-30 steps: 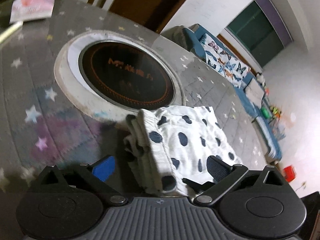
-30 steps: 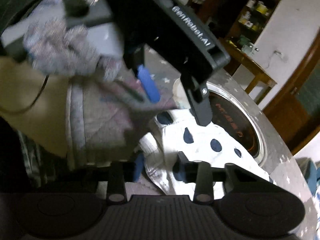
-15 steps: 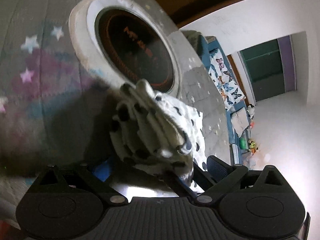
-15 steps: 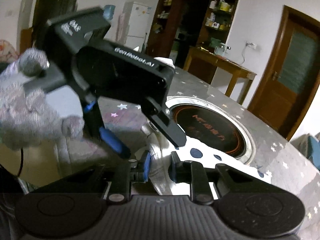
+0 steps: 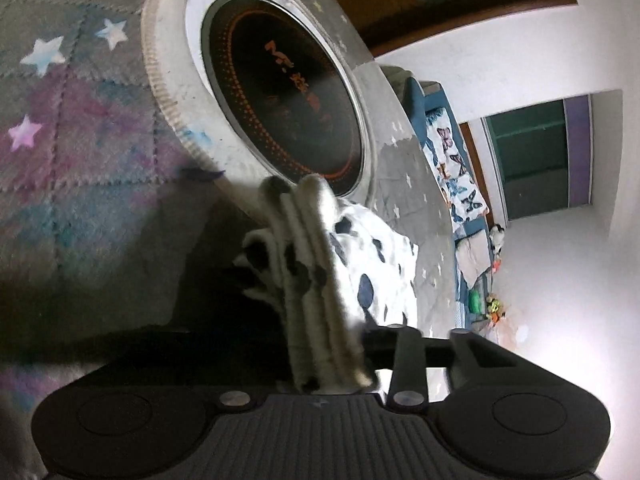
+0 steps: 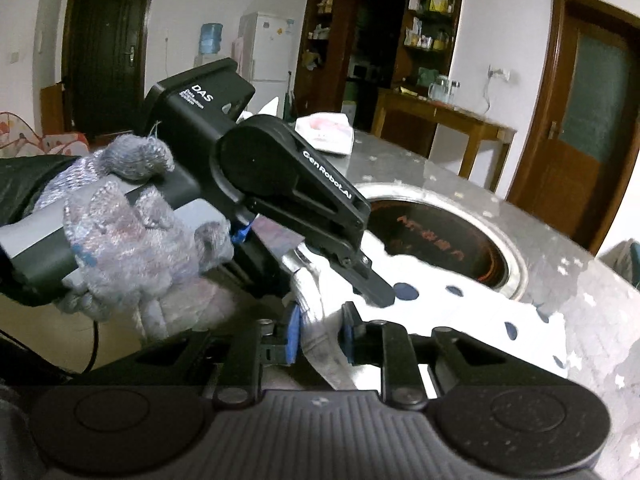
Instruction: Fold clothes
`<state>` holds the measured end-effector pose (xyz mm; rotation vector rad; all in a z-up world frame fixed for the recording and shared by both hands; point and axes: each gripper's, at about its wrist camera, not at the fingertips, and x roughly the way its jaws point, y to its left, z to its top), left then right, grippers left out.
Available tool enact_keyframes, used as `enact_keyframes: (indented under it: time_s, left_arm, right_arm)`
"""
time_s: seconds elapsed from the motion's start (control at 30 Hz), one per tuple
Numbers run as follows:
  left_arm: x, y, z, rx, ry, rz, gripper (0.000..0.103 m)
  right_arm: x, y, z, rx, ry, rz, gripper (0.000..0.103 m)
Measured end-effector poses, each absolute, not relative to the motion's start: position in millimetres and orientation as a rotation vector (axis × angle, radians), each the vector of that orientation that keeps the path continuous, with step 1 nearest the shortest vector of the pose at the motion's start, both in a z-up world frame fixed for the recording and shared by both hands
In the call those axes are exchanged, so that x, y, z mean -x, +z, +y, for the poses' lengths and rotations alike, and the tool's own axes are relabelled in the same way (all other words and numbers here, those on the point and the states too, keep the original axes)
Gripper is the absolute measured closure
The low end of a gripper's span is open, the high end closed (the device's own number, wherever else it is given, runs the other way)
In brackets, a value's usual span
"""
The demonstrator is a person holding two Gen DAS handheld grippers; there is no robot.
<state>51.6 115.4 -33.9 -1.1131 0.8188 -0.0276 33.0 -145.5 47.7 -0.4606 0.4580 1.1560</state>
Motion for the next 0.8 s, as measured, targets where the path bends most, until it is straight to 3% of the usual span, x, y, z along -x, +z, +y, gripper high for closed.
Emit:
enact_keyframes:
  time_s: [0.33,0.8]
  left_arm:
    - [-56.0,-31.6,109.7,0.992,-0.039,0.816,0.072]
    - [-47.6,-32.8,112.2,0.963,-0.092,0.805,0.072]
  right_arm:
    - [-89.2,65.6,-182.6,0.248,1.038,0.552,0.074]
    - [-173.0,25.3,-150.3,0.235,0.861,0.684,0.066]
